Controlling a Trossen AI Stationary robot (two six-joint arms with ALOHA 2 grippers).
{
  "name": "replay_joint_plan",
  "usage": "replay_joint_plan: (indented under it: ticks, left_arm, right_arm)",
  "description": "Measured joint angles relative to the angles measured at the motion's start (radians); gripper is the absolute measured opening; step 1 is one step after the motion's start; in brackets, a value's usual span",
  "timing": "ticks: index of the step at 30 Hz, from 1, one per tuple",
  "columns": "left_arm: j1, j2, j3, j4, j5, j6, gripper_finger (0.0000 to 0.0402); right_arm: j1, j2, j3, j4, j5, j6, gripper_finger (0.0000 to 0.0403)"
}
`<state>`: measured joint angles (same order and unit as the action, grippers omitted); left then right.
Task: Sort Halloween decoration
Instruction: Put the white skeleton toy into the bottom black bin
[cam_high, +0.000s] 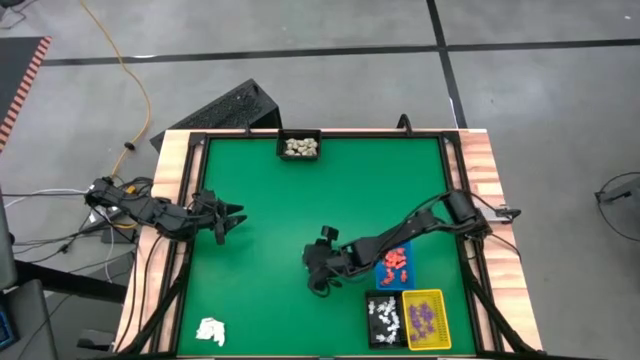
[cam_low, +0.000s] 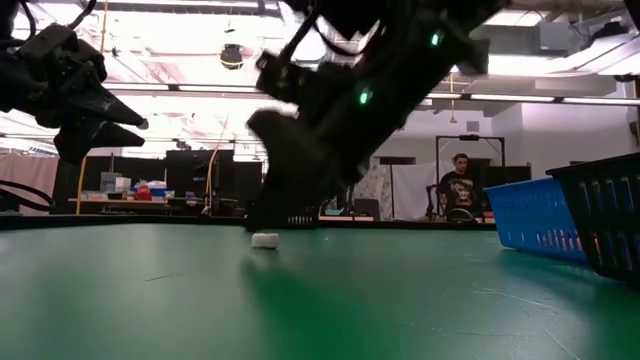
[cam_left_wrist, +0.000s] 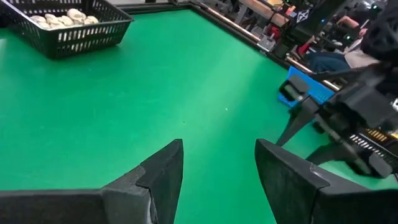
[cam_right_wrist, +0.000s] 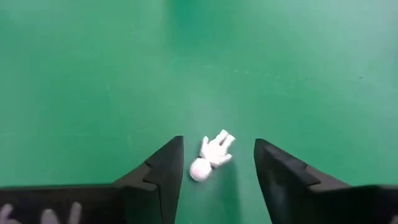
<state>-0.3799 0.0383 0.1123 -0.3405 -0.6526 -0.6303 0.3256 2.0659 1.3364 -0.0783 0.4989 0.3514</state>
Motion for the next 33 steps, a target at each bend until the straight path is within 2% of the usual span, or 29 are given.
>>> replay_joint_plan:
  ticks: [5, 11, 24, 28, 33]
  left_arm:
    - [0.0, 0.0, 0.0, -0.001, 0.002, -0.001, 0.0189]
    - [0.0, 0.0, 0.0, -0.001, 0.001, 0.0, 0.0189]
    - [0.0, 0.0, 0.0, -0.001, 0.0, -0.006, 0.0189]
    - [0.0, 0.0, 0.0, -0.001, 0.0, -0.012, 0.0189]
    - [0.0, 0.0, 0.0, -0.001, 0.001, -0.014, 0.0189]
  right_arm:
    - [0.009, 0.055, 0.001, 0.018, 0.063, 0.042, 0.0198]
    - [0.011, 0.091, -0.03, 0.07, 0.085, 0.104, 0.0174]
    - [0.015, 0.088, -0.033, 0.068, 0.09, 0.154, 0.0033]
    - [0.014, 0.055, -0.033, 0.056, 0.077, 0.114, 0.0013]
    - [0.013, -0.045, -0.038, -0.004, 0.078, 0.058, 0.0015]
